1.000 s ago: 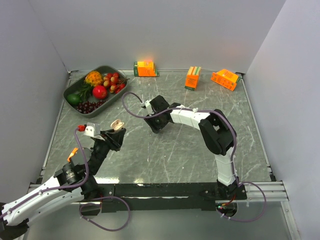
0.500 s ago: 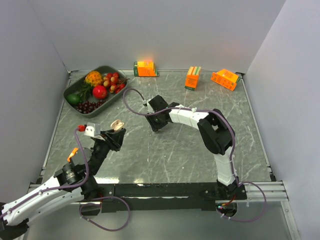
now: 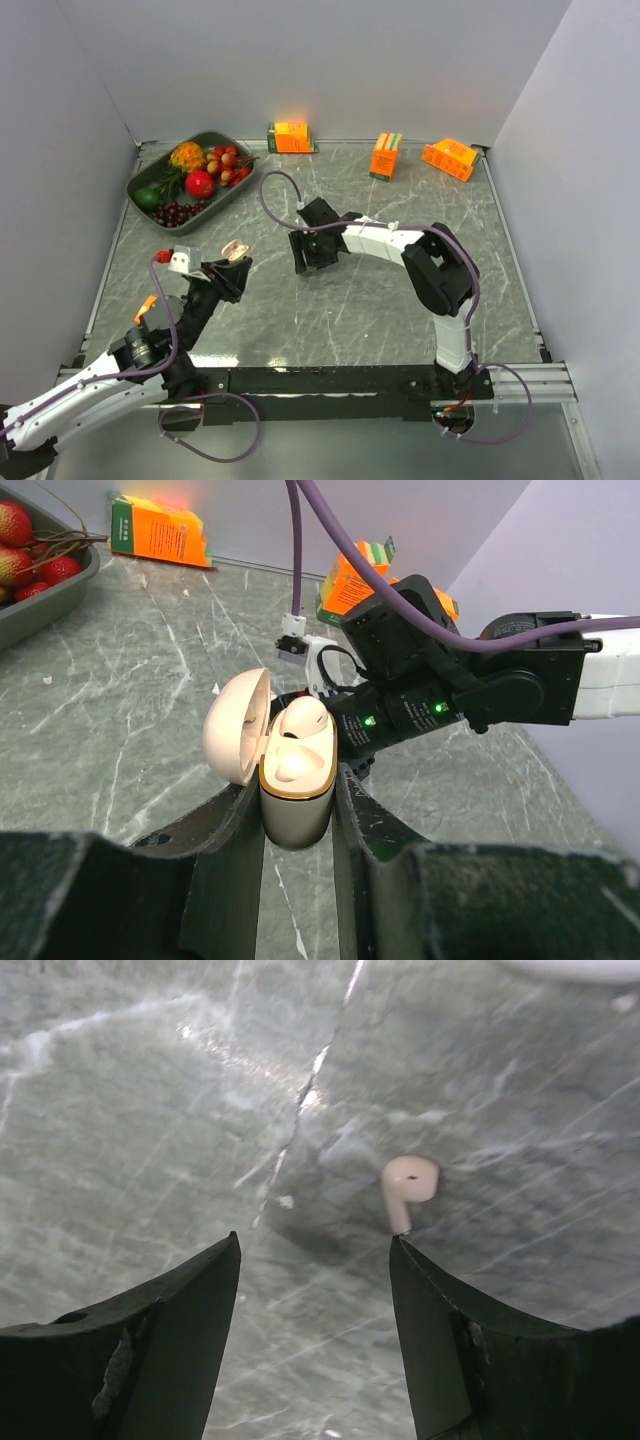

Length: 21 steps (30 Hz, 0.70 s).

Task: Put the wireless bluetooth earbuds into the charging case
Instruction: Pick up the earbud from the center of the board.

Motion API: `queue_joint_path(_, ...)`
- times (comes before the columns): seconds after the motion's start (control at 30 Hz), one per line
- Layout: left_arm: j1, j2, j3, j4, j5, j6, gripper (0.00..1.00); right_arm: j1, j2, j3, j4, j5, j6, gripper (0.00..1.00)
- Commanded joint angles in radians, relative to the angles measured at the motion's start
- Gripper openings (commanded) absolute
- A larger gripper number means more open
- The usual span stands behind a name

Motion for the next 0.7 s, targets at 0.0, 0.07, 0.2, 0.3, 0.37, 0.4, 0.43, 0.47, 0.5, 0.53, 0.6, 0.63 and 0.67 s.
queue_joint_path(0.0,-0.005,-0.001,0.035,0.03,0.01,-0.017,0.01,0.022,-0.078,-0.001,0.027,-0.046,0.088,0.7)
queue_joint_path(0.07,-0.007,-0.001,0.04,0.027,0.007,-0.017,0.01,0.025,-0.087,-0.001,0.029,-0.027,0.099,0.7)
queue_joint_path(0.2,-0.007,-0.013,0.042,0.027,-0.004,-0.017,0.01,0.025,-0.176,-0.048,0.063,0.035,0.122,0.69)
queue_joint_path(0.3,-0.01,-0.024,0.046,-0.002,-0.016,-0.014,0.01,0.024,-0.26,-0.086,0.034,0.187,0.083,0.67)
queue_joint_path(0.37,-0.013,-0.024,0.048,-0.002,-0.021,-0.014,0.01,0.024,-0.291,-0.111,0.025,0.323,0.059,0.52)
queue_joint_path(0.4,-0.014,-0.021,0.046,-0.002,-0.023,-0.014,0.01,0.025,-0.299,-0.116,0.012,0.394,0.053,0.06)
queue_joint_path(0.43,-0.013,-0.023,0.045,0.001,-0.024,-0.017,0.01,0.025,-0.298,-0.102,-0.026,0.463,0.084,0.0)
queue_joint_path(0.47,-0.014,-0.015,0.043,0.002,-0.024,-0.018,0.01,0.022,-0.29,-0.088,-0.084,0.529,0.099,0.0)
queue_joint_path(0.5,-0.014,-0.012,0.043,0.004,-0.03,-0.023,0.01,0.015,-0.288,-0.084,-0.084,0.52,0.054,0.0)
queue_joint_path(0.53,-0.013,-0.009,0.039,-0.001,-0.047,-0.038,0.01,0.002,-0.326,-0.135,-0.015,0.393,-0.017,0.0)
queue_joint_path(0.6,-0.013,-0.024,0.029,-0.01,-0.065,-0.061,0.01,-0.019,-0.365,-0.194,0.073,0.312,-0.049,0.02)
queue_joint_path(0.63,-0.014,-0.032,0.025,-0.011,-0.073,-0.07,0.01,-0.022,-0.367,-0.203,0.099,0.277,-0.062,0.33)
queue_joint_path(0.67,-0.013,-0.042,0.019,-0.011,-0.079,-0.08,0.01,-0.024,-0.352,-0.188,0.084,0.257,-0.077,0.44)
